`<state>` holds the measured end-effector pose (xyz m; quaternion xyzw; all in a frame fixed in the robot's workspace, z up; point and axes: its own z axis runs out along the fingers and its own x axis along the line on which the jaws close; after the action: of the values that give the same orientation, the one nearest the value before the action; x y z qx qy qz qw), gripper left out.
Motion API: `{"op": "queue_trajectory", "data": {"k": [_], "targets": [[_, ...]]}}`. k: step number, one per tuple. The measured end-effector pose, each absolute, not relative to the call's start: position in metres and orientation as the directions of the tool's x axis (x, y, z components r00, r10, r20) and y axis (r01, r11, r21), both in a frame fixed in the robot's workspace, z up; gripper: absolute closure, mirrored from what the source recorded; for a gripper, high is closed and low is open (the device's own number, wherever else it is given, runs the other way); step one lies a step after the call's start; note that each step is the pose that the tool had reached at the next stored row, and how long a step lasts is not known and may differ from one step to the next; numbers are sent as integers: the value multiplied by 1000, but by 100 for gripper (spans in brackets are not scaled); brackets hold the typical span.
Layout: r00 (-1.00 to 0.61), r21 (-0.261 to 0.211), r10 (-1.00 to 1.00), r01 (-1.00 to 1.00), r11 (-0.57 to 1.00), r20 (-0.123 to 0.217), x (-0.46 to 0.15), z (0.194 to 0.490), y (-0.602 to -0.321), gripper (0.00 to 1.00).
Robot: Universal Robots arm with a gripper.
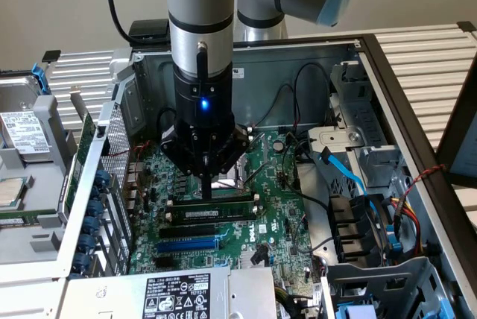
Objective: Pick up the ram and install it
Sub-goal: 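Press down the ram until it locks into place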
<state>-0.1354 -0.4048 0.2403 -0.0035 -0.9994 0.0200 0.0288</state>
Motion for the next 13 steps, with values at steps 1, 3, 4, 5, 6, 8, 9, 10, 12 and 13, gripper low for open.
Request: {"op": "queue_trajectory", "data": {"k": [1, 3, 4, 5, 6, 8, 9, 10, 12, 13], "targets": [[-998, -40, 8, 6, 999, 57, -136, 240, -405, 89], [-998, -40, 8, 6, 999, 57, -137, 240, -405, 89], [-998, -40, 8, 6, 999, 57, -137, 240, -405, 89], [-998, -40, 8, 6, 999, 57, -138, 240, -405, 89], [-998, -40, 8, 6, 999, 57, -139, 240, -405, 89], [-998, -40, 8, 6, 999, 57, -139, 240, -405, 89], [-998, -40, 8, 6, 999, 57, -139, 240, -405, 89], [-998, -40, 8, 6, 999, 57, -140, 240, -406, 89], [-998, -40, 8, 6, 999, 57, -140, 240, -406, 89], [-998, -40, 8, 6, 999, 57, -141, 240, -406, 89]]}}
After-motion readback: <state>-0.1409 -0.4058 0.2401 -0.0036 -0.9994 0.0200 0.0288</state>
